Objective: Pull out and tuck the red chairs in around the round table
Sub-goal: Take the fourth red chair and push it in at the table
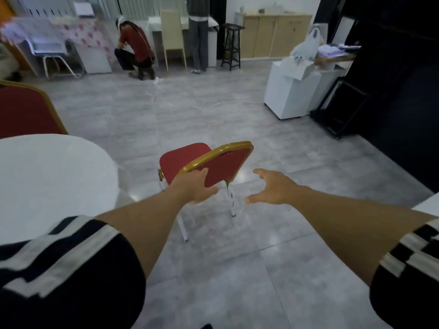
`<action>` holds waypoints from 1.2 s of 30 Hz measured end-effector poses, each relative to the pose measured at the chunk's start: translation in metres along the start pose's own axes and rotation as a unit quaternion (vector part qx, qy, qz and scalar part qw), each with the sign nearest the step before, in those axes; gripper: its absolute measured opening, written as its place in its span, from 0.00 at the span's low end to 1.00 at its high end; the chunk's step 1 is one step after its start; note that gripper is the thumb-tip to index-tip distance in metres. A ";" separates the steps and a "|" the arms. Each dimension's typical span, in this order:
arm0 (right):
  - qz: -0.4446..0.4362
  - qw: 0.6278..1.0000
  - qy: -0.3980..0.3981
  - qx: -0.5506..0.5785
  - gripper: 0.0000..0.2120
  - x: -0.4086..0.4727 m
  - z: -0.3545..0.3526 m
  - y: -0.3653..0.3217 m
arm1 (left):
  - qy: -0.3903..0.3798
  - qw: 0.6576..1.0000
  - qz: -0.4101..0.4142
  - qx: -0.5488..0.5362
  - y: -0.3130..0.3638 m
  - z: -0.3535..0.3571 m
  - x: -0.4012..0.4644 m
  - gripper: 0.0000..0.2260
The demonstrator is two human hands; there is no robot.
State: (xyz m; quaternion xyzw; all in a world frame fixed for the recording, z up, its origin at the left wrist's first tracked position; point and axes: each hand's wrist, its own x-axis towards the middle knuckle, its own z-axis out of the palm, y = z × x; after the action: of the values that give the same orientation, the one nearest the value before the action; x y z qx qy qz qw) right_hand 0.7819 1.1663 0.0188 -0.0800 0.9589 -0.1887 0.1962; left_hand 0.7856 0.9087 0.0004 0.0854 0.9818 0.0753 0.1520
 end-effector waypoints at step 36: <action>-0.240 0.937 -0.185 -0.173 0.37 0.355 -0.027 0.004 | -0.123 0.969 -0.169 -0.133 -0.063 0.030 0.237 0.12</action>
State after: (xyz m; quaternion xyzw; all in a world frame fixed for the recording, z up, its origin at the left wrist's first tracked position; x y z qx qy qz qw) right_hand 0.4472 1.0978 -0.0824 -0.3743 0.8756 -0.0436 0.3023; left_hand 0.5636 0.8957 -0.1065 -0.0940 0.9370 0.1676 0.2918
